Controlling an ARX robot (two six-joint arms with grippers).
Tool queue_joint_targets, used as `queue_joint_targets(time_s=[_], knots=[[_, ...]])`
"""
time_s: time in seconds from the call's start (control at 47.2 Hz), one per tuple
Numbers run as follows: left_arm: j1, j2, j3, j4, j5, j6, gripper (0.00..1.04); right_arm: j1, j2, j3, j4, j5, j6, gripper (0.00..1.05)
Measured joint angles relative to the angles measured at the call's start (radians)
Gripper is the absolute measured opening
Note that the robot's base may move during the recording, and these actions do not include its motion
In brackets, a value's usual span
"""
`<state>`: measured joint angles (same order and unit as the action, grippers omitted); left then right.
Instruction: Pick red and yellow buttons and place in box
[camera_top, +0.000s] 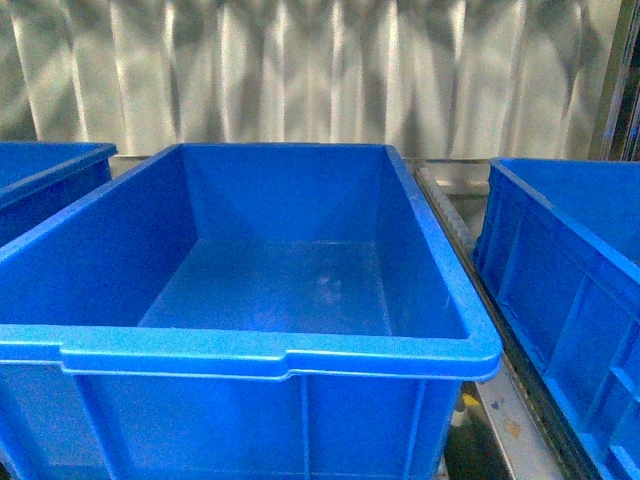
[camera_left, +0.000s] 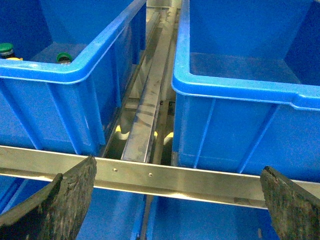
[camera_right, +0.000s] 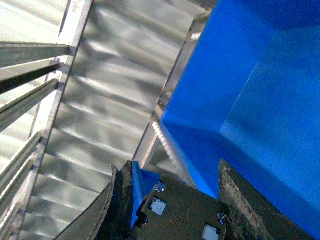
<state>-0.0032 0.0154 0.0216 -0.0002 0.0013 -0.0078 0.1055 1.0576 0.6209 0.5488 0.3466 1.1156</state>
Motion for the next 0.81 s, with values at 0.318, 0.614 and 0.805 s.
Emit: queue_joint_targets(time_s=[0.318,0.614,0.805], knots=[[0.000,0.000,0.000,0.000,-0.001,0.000,0.97,-0.043,0.118,0.160,-0.172,-0.019,-0.296,0.40],[0.000,0.000,0.000,0.000,-0.001,0.000,0.97,-0.123,0.349,0.366,-0.303,-0.036,-0.666,0.40],[0.000,0.000,0.000,0.000,-0.001,0.000,0.97,-0.195,0.497,0.470,-0.342,-0.084,-0.750,0.40]])
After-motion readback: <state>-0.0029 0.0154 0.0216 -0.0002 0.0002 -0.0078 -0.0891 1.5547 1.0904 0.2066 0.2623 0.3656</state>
